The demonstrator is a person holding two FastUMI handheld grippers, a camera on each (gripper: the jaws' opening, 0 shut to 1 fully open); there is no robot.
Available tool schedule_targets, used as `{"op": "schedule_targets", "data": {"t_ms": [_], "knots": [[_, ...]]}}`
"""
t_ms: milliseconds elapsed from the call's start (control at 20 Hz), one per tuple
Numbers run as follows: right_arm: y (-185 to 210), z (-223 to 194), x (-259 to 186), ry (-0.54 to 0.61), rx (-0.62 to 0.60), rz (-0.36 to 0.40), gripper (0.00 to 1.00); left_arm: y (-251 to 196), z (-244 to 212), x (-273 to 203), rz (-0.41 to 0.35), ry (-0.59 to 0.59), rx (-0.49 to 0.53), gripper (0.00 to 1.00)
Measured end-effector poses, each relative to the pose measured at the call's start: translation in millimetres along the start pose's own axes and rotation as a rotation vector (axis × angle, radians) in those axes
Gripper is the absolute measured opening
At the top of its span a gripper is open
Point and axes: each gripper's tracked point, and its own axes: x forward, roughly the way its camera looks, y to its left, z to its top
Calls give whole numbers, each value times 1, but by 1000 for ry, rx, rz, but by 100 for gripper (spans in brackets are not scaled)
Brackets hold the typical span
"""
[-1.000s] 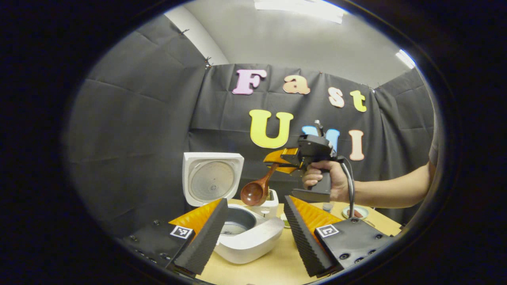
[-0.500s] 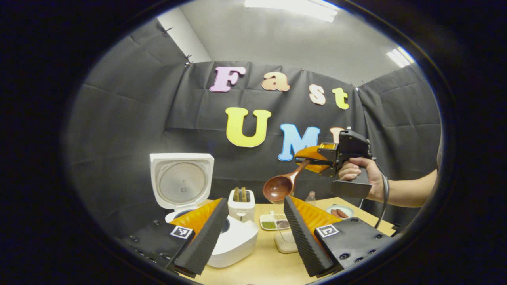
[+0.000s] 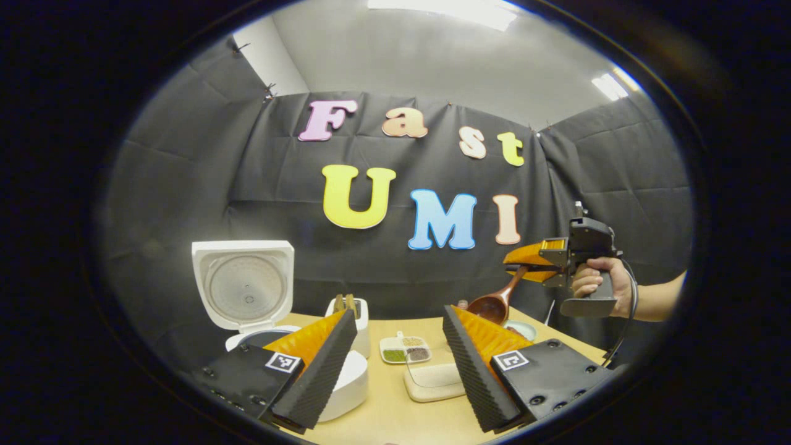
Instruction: Close the left gripper, press the button to open the rice cooker; take a wooden spoon from the chopstick holder with the right hand, scoop a spoonful of rice and pour it into the rice cooker, then put the wooden spoon back into the chopstick holder.
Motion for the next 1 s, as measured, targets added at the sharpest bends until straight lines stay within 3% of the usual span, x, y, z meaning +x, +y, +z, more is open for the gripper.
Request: {"op": "schedule_targets", "data": {"t_ms": [650,1000], "knots": [[-131,48,-77,-133,-149,-319,15,-41,-3,27,-10,30,19,97],[-191,31,-80,-98,-189,-443,15,-55,-1,19,-2,43,31,97]]}}
